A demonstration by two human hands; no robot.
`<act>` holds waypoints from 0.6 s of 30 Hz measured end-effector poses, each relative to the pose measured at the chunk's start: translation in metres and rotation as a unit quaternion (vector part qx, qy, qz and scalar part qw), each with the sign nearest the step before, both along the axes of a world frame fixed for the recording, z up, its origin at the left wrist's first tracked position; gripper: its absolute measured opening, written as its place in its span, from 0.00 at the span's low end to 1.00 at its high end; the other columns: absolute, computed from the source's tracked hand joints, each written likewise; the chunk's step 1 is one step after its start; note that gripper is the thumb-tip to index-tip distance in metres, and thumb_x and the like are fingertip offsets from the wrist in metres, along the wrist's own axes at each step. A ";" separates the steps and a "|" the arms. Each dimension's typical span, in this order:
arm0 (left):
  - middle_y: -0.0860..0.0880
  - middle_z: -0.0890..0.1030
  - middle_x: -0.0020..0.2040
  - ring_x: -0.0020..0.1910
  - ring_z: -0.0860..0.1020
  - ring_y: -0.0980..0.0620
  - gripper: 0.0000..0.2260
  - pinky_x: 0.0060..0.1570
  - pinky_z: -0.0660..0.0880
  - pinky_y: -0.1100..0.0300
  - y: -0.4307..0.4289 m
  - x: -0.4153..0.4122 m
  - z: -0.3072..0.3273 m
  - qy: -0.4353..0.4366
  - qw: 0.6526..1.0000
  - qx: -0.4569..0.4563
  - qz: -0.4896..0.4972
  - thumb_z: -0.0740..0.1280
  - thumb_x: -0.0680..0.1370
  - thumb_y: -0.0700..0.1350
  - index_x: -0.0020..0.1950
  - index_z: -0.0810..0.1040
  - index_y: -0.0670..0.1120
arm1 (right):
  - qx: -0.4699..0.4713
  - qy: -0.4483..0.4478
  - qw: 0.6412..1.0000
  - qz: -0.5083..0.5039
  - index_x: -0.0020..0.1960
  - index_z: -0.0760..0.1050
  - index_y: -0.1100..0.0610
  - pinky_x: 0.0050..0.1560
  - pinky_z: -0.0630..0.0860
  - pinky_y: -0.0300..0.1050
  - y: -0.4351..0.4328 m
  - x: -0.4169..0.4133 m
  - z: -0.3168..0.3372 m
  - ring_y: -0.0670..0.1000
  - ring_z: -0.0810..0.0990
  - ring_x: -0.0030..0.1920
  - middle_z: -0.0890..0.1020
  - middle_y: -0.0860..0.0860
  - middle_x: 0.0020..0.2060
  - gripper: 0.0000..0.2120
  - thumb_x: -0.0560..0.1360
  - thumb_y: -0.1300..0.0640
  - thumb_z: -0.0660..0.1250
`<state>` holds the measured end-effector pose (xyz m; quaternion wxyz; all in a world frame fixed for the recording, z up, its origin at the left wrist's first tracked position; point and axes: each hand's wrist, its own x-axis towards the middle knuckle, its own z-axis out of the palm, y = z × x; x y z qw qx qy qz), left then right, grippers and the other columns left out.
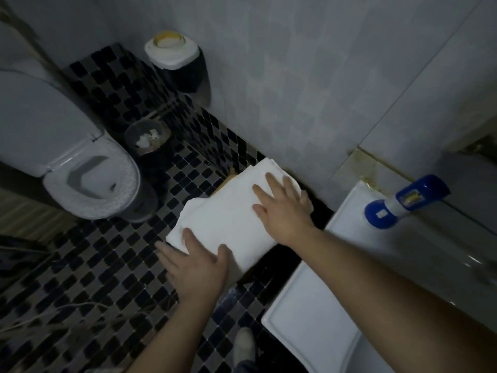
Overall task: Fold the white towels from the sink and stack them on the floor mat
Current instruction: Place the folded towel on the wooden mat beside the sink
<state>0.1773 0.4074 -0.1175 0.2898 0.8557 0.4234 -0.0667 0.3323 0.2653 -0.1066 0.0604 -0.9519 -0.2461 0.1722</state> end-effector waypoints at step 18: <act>0.40 0.37 0.81 0.78 0.33 0.34 0.38 0.76 0.42 0.33 0.025 0.029 -0.067 0.024 0.970 0.112 -0.216 0.46 0.78 0.70 0.82 0.41 0.52 | 0.020 -0.026 0.992 0.122 0.78 0.44 0.35 0.69 0.35 0.76 0.054 0.019 -0.057 0.58 0.35 0.79 0.45 0.41 0.80 0.32 0.77 0.28 0.43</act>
